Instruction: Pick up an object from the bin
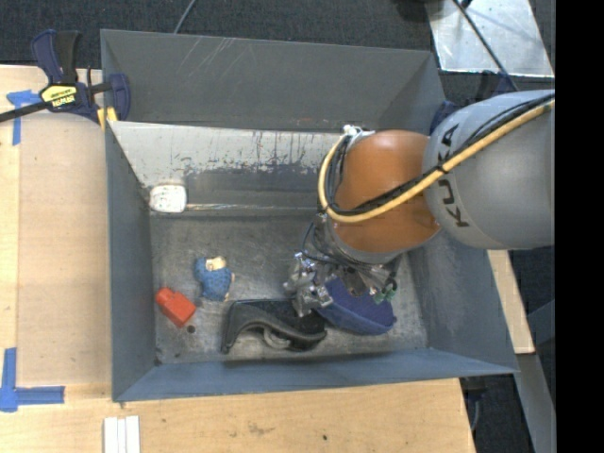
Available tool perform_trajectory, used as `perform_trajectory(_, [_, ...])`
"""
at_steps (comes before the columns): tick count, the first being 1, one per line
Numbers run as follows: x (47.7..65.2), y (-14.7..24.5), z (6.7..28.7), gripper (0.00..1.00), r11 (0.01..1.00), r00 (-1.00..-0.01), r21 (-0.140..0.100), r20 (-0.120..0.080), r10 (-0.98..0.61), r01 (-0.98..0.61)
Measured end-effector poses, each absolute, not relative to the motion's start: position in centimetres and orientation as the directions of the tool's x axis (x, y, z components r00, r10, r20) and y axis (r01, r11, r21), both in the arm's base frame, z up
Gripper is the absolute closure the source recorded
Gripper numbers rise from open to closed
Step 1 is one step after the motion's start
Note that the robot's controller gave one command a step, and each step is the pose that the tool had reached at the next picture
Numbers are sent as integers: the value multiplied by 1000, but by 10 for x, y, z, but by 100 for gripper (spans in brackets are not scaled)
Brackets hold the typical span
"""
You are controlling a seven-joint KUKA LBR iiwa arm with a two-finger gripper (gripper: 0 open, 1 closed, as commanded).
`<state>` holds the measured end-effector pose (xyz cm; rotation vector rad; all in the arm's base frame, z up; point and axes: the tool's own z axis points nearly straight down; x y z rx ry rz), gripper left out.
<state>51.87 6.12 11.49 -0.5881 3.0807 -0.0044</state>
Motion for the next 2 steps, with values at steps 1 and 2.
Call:
perform_trajectory(1, [517,40,244,100,732,-732,-6,-8,-681,-681])
perform_trajectory(2, [515,40,241,0,733,-733,-1,-3,-680,-680])
